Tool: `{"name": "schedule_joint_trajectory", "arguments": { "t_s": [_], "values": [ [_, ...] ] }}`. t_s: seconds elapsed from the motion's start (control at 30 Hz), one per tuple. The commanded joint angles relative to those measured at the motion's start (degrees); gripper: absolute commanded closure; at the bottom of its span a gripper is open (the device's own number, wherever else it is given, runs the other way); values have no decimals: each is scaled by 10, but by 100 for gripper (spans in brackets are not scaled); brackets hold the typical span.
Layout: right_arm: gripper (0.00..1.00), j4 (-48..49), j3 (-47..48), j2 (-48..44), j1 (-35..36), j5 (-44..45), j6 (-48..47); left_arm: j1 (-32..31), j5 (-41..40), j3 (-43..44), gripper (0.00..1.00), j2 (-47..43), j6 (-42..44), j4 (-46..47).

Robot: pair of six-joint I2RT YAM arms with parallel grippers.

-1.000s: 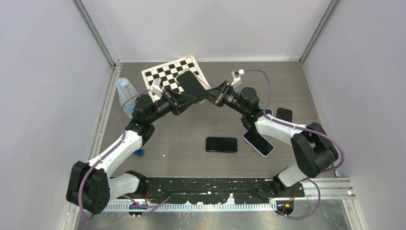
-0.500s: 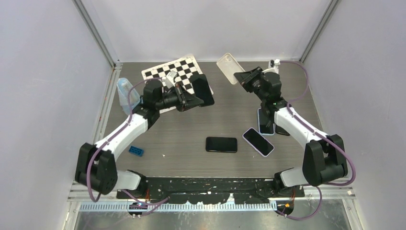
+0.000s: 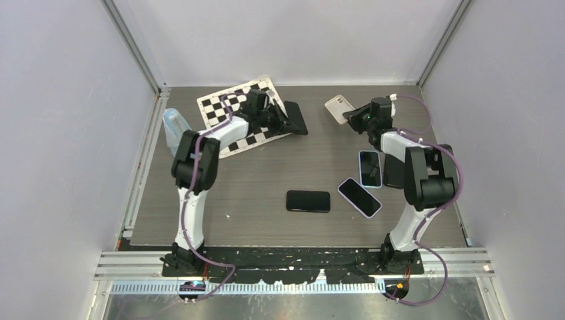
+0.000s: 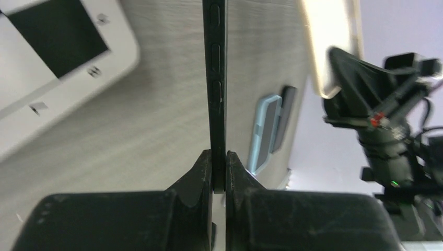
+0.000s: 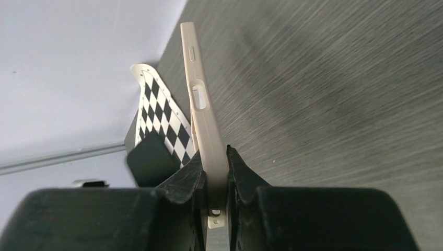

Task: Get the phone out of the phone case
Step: Place the phone at the center of the board.

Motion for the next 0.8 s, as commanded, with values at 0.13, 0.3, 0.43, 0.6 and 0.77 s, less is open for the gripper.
{"name": "schedule_joint_trajectory", "arguments": {
  "t_s": [0.13,0.3,0.43,0.6,0.77],
  "values": [
    [96,91,65,104,-3,-31,50,-28,1,176,100,165,29,-19],
    [92,115,84,150,-3,-39,63,-29,23,207,100,218,12,-8],
    [88,117,104,184,-4,-43,72,-29,26,258,92,263,9,-45],
    [75,106,109,205,-4,-35,81,-28,19,338,76,316,-3,-84],
    [60,78,113,200,-4,-18,80,-25,-8,374,67,334,-9,-110]
  ]
}}
